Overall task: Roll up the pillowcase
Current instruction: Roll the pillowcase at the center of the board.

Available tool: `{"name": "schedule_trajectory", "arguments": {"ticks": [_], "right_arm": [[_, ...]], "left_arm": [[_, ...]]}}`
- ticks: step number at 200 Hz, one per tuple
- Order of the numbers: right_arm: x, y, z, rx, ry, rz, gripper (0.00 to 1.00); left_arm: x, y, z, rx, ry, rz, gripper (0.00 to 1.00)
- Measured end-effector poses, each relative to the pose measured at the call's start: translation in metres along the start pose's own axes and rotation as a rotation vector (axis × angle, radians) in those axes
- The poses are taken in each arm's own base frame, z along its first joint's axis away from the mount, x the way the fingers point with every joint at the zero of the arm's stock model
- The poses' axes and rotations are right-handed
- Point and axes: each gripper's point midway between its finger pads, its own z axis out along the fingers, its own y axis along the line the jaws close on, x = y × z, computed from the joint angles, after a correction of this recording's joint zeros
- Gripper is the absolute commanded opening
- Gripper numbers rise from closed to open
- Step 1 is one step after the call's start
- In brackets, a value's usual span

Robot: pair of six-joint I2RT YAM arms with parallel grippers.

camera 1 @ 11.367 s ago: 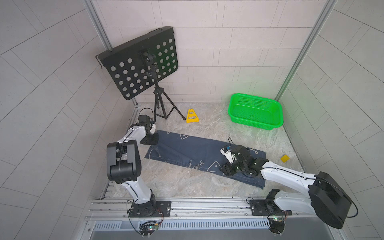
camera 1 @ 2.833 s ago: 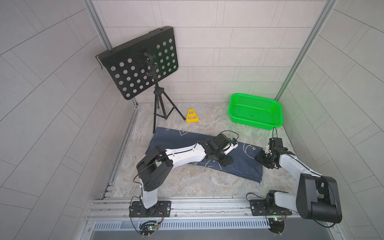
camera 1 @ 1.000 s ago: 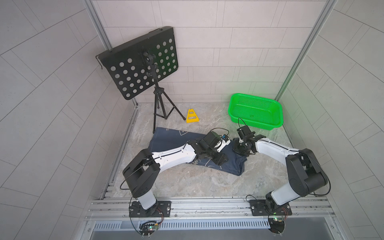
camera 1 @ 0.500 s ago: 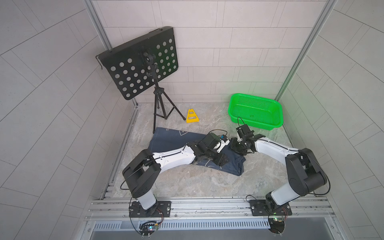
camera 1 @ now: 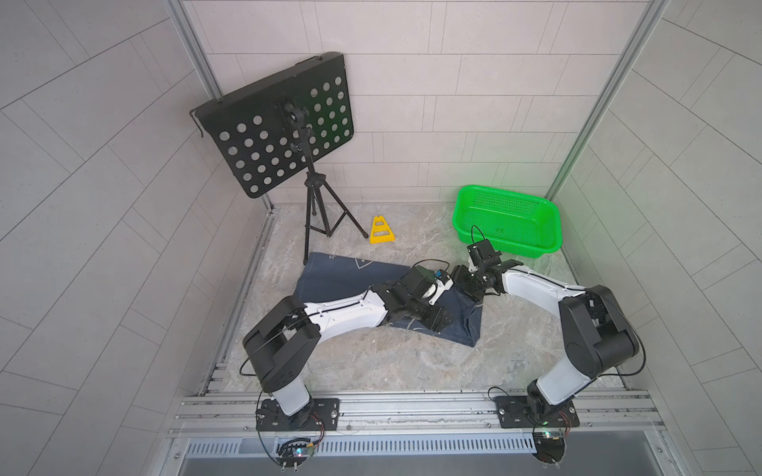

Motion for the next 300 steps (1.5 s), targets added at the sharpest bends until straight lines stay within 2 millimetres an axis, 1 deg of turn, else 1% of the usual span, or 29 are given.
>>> {"name": "schedule_trajectory", "arguments": {"ticks": [27,41,62,83,94,105,118,130,156,177,201,212,220,244,262,281,300], "right_arm": [[-0.013,0.007,-0.025,-0.005,-0.045,-0.019,0.73],[-0.019,0.006,-0.036,-0.006,-0.063,-0.021,0.73],[-0.024,-0.004,-0.05,0.018,-0.074,-0.03,0.71],[-0.026,-0.02,-0.063,0.055,-0.08,-0.053,0.68],[-0.027,-0.029,-0.07,0.061,-0.086,-0.054,0.66],[-0.028,-0.039,-0.074,0.068,-0.091,-0.051,0.65],[-0.028,-0.05,-0.075,0.086,-0.088,-0.051,0.64],[-0.027,-0.055,-0.073,0.096,-0.077,-0.061,0.63],[-0.022,-0.06,-0.066,0.104,-0.05,-0.09,0.63],[-0.019,-0.063,-0.061,0.108,-0.038,-0.104,0.64],[-0.018,-0.065,-0.059,0.106,-0.036,-0.114,0.64],[-0.017,-0.066,-0.058,0.106,-0.035,-0.114,0.63],[-0.016,-0.067,-0.057,0.108,-0.032,-0.114,0.63],[-0.015,-0.07,-0.056,0.111,-0.03,-0.116,0.64],[-0.016,-0.071,-0.056,0.111,-0.032,-0.117,0.64],[-0.017,-0.072,-0.056,0.111,-0.035,-0.121,0.64],[-0.018,-0.072,-0.056,0.108,-0.036,-0.123,0.63]], "left_arm": [[-0.003,0.0,0.001,-0.003,-0.003,-0.011,0.62],[-0.009,-0.001,0.002,-0.01,-0.015,-0.021,0.62],[-0.019,-0.005,0.003,-0.028,-0.031,-0.023,0.62],[-0.029,-0.011,0.009,-0.053,-0.035,-0.009,0.62],[-0.031,-0.01,0.013,-0.067,-0.033,-0.007,0.62],[-0.029,-0.008,0.019,-0.088,-0.011,-0.009,0.62],[-0.027,-0.001,0.027,-0.125,0.022,-0.008,0.62],[-0.026,0.008,0.034,-0.16,0.042,0.0,0.62],[-0.017,0.025,0.046,-0.221,0.101,0.012,0.62],[-0.015,0.036,0.054,-0.242,0.13,0.009,0.62],[-0.007,0.04,0.062,-0.228,0.164,-0.01,0.6],[-0.003,0.043,0.065,-0.221,0.18,-0.023,0.57],[0.0,0.043,0.068,-0.213,0.193,-0.034,0.52],[0.005,0.044,0.075,-0.192,0.225,-0.079,0.32],[0.006,0.041,0.075,-0.173,0.239,-0.102,0.18],[0.002,0.033,0.073,-0.144,0.24,-0.123,0.1],[-0.001,0.024,0.072,-0.105,0.245,-0.166,0.06]]}}
